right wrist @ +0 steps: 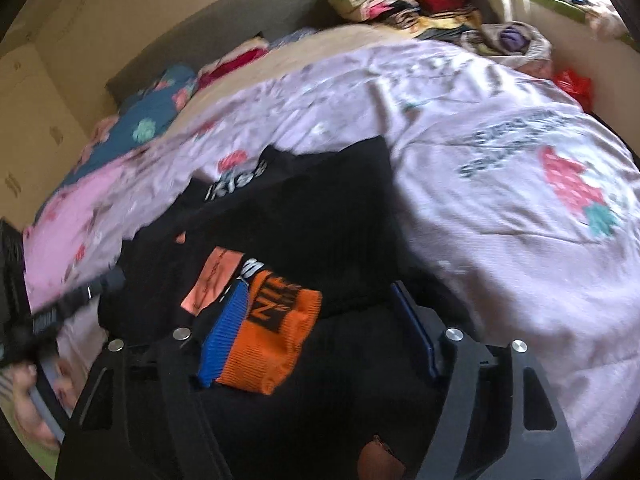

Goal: Fold small clothes
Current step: 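Carry the sleeve with the left gripper across the shirt body and lay it down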

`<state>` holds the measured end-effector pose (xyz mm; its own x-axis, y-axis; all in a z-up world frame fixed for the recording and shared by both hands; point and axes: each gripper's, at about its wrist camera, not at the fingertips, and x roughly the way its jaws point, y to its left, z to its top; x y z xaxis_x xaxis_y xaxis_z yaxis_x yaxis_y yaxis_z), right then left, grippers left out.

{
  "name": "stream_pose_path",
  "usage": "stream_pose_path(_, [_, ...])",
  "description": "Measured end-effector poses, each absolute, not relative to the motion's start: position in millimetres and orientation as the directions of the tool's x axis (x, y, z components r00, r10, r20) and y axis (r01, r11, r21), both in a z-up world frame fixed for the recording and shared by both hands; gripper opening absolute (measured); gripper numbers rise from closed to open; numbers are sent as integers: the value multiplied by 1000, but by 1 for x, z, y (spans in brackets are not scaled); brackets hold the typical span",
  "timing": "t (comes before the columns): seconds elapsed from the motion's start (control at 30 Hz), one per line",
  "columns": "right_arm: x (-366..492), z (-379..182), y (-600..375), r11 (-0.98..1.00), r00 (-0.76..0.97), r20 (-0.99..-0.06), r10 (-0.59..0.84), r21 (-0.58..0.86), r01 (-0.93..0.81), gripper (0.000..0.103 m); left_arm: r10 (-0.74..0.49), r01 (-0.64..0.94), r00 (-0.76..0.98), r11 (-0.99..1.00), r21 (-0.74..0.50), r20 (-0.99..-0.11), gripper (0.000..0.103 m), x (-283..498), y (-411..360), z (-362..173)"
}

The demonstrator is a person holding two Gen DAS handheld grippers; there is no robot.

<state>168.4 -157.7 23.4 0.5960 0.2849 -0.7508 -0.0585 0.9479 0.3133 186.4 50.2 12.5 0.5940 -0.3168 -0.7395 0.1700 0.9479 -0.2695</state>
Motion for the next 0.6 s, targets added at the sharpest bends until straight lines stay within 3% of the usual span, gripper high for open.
stream_pose_path(0.1, [183, 8, -141, 957, 556, -786, 270, 280, -69, 68, -218, 27, 604, 967, -253, -767, 54, 200, 99, 2])
stream_pose_path(0.17, [186, -1, -130, 964, 542, -800, 258, 252, -88, 45, -186, -40, 609, 964, -264, -771, 54, 206, 125, -3])
stream_pose_path(0.2, [186, -1, -126, 966, 543, -800, 256, 239, -102, 22, -183, -75, 608, 955, -286, -772, 54, 210, 140, -7])
stream_pose_path(0.23, [185, 1, -124, 966, 553, -793, 255, 229, -116, 11, -184, -95, 605, 949, -300, -775, 56, 212, 150, -11])
stream_pose_path(0.33, [180, 22, -122, 961, 616, -737, 277, 221, -169, 9, -191, -125, 580, 940, -319, -792, 59, 218, 165, -25])
stream_pose_path(0.4, [182, 40, -122, 961, 652, -706, 276, 201, -189, 8, -256, -122, 570, 913, -389, -781, 55, 221, 172, -33])
stream_pose_path(0.43, [185, 47, -122, 963, 664, -697, 271, 188, -195, 8, -283, -122, 565, 901, -417, -775, 51, 223, 171, -36])
stream_pose_path(0.5, [191, 61, -124, 969, 696, -675, 246, 145, -201, 8, -289, -112, 570, 900, -421, -769, 19, 226, 166, -37])
stream_pose_path(0.6, [199, 63, -124, 977, 715, -670, 199, 82, -195, 8, -252, -95, 600, 919, -381, -759, 18, 222, 155, -28])
